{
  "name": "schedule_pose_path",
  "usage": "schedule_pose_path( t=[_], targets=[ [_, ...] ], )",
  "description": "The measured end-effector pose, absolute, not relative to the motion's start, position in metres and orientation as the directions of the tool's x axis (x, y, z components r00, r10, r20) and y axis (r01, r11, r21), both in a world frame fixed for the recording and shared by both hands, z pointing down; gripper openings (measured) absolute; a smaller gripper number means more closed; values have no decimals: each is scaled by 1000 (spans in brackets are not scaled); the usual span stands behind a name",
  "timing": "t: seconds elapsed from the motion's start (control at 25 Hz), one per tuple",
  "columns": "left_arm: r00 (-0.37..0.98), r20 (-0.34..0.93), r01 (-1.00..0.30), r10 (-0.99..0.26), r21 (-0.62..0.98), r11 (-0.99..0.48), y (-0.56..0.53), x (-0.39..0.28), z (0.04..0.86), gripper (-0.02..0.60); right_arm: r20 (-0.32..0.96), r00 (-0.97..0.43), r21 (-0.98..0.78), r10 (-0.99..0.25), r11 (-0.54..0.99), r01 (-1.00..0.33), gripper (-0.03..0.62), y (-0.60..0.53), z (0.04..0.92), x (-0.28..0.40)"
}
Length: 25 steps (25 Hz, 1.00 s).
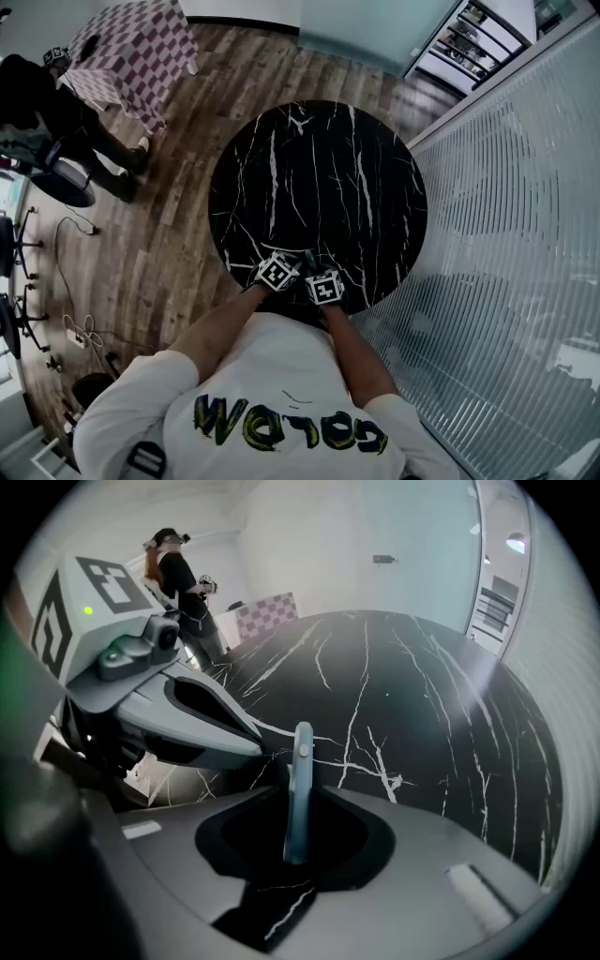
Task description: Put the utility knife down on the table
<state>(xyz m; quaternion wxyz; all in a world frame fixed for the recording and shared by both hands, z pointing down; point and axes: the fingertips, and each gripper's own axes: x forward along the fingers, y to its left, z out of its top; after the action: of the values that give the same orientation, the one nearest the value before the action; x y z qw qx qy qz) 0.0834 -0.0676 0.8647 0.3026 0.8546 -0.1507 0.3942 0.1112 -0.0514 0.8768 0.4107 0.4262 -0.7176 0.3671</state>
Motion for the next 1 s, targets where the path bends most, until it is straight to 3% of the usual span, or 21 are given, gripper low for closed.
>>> schedule_pose_path(
  t=[1.0],
  targets=[
    [660,750,-509,-42,406,-759,-62,60,853,1,925,-210,-61,-317,422,-905,187,-53,867,114]
  ],
)
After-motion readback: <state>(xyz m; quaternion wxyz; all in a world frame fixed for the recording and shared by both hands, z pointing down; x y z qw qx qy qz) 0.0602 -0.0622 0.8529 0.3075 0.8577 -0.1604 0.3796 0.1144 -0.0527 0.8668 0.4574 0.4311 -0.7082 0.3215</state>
